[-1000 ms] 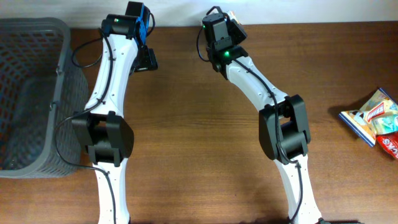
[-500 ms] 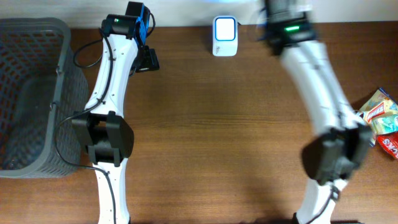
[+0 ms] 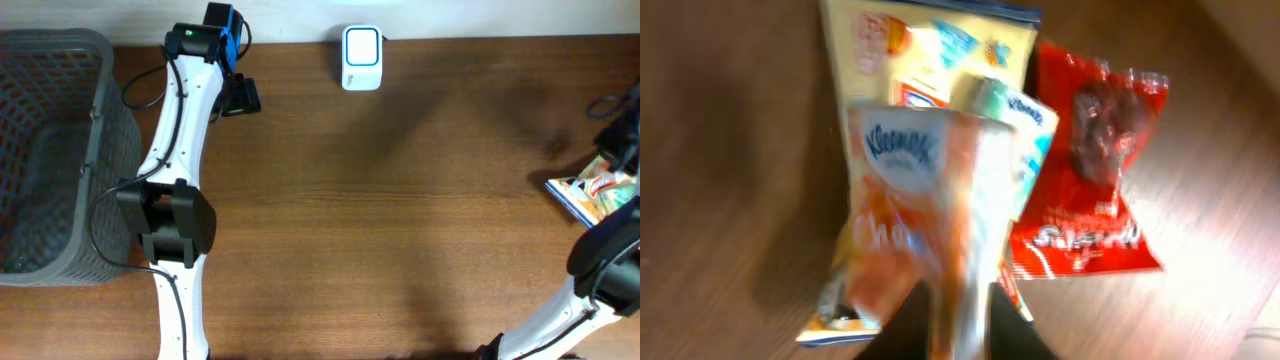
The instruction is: Scan the item barcode
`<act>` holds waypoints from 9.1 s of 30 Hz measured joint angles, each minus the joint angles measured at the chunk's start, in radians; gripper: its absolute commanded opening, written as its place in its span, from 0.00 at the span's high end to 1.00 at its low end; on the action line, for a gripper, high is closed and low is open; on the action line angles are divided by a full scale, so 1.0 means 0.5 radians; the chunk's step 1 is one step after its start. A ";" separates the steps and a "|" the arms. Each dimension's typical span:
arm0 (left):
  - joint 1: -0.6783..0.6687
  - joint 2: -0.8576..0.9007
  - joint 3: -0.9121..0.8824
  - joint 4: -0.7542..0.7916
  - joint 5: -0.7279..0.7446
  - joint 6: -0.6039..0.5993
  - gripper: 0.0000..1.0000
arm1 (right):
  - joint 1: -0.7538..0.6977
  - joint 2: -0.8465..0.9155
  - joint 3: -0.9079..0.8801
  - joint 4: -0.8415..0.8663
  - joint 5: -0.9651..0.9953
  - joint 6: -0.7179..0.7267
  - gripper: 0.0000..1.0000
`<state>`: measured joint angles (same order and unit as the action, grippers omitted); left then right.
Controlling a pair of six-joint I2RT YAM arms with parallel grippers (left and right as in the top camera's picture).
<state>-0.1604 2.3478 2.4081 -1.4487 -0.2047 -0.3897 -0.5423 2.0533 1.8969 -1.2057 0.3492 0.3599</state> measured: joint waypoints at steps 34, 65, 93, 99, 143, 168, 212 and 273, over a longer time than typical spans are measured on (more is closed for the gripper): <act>-0.002 0.000 -0.002 -0.002 0.172 0.000 0.01 | 0.750 -1.917 -0.601 -0.524 -0.494 0.014 0.01; -0.002 0.000 -0.003 -0.004 0.182 0.000 0.01 | 1.181 -2.976 -1.941 0.919 -0.736 -0.096 0.02; -0.002 0.000 -0.003 -0.003 0.187 0.000 0.01 | 1.173 -4.075 -3.626 2.152 -0.694 -0.266 0.02; -0.002 0.000 -0.003 -0.003 0.187 0.000 0.01 | 1.170 -4.076 -3.754 2.300 -0.661 -0.271 0.02; -0.082 -0.406 -0.388 0.560 0.188 0.127 0.01 | 1.170 -4.077 -3.766 2.261 -0.655 -0.272 0.02; 0.018 -4.022 -3.996 2.517 0.188 1.042 0.01 | 1.170 -4.084 -3.766 2.261 -0.653 -0.271 0.02; 0.378 -4.672 -4.794 2.745 0.322 0.791 0.01 | 1.170 -4.085 -3.766 2.261 -0.654 -0.272 0.02; 0.378 -4.672 -4.794 2.746 0.298 0.689 0.01 | 1.170 -4.085 -3.766 2.261 -0.633 -0.853 0.02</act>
<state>0.0288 0.0116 0.0109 -0.0757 -0.0555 -0.0452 0.0425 0.0109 0.0139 -0.0750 0.0326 -0.0666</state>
